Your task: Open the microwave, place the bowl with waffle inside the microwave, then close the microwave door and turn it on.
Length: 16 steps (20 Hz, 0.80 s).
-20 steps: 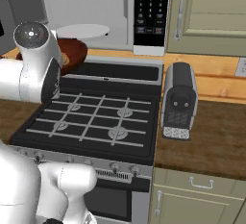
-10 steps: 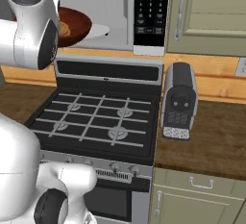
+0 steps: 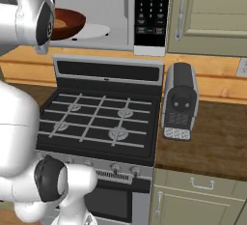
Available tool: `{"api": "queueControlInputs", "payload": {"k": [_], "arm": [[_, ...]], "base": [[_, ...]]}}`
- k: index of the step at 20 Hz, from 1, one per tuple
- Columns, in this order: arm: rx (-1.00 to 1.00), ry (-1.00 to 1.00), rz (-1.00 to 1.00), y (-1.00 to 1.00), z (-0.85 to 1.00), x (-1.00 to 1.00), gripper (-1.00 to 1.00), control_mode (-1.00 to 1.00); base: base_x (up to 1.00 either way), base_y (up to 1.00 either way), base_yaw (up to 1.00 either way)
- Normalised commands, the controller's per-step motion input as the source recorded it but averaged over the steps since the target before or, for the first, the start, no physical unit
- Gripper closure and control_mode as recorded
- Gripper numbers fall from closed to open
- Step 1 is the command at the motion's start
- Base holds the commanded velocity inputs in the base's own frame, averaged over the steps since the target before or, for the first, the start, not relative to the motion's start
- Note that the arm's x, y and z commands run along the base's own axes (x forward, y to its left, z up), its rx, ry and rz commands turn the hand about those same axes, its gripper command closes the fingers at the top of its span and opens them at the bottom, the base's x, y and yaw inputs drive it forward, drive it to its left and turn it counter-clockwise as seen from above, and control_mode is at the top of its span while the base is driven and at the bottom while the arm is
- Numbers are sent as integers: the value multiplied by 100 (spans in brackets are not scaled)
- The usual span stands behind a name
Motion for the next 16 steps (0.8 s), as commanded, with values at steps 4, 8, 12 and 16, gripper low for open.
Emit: {"api": "queueControlInputs", "payload": {"k": [4, 8, 12, 16], "arm": [[-7, 3, 0, 0, -6, 100, 100, -100], [0, 4, 0, 0, 0, 100, 100, -100], [0, 1, 0, 0, -10, 100, 100, -100], [0, 1, 0, 0, -17, 96, 100, -100]], "base": [[0, 0, 0], [0, 0, 0], [0, 0, 0], [0, 0, 0]]}}
